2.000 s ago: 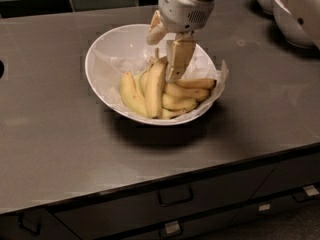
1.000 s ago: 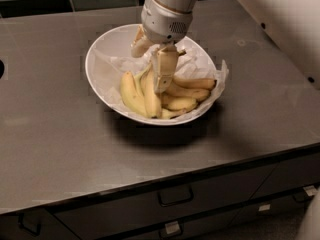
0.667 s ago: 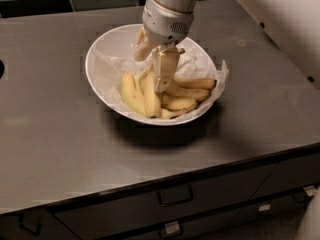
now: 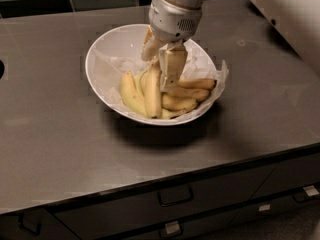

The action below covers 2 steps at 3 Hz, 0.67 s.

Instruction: Pick banana from white bowl

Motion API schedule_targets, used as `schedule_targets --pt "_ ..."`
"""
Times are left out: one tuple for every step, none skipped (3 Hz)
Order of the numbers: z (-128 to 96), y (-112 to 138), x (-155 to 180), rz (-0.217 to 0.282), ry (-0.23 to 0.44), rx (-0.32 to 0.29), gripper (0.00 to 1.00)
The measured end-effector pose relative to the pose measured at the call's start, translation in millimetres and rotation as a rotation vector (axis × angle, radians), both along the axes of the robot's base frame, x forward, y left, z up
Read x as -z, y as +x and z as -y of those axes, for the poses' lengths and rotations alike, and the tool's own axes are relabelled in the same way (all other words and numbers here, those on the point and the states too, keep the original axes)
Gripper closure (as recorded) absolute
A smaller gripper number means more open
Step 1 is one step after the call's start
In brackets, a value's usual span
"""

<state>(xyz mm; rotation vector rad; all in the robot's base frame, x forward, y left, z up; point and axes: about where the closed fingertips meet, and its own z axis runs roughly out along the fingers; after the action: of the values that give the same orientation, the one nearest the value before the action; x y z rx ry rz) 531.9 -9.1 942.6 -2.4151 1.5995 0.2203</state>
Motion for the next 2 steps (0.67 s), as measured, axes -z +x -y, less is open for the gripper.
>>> schedule_targets --pt "3.3 2.4 -1.1 -0.005 -0.001 -0.007 0.36" --pt "0.2 12.0 1.6 -0.007 -0.004 -0.013 0.35"
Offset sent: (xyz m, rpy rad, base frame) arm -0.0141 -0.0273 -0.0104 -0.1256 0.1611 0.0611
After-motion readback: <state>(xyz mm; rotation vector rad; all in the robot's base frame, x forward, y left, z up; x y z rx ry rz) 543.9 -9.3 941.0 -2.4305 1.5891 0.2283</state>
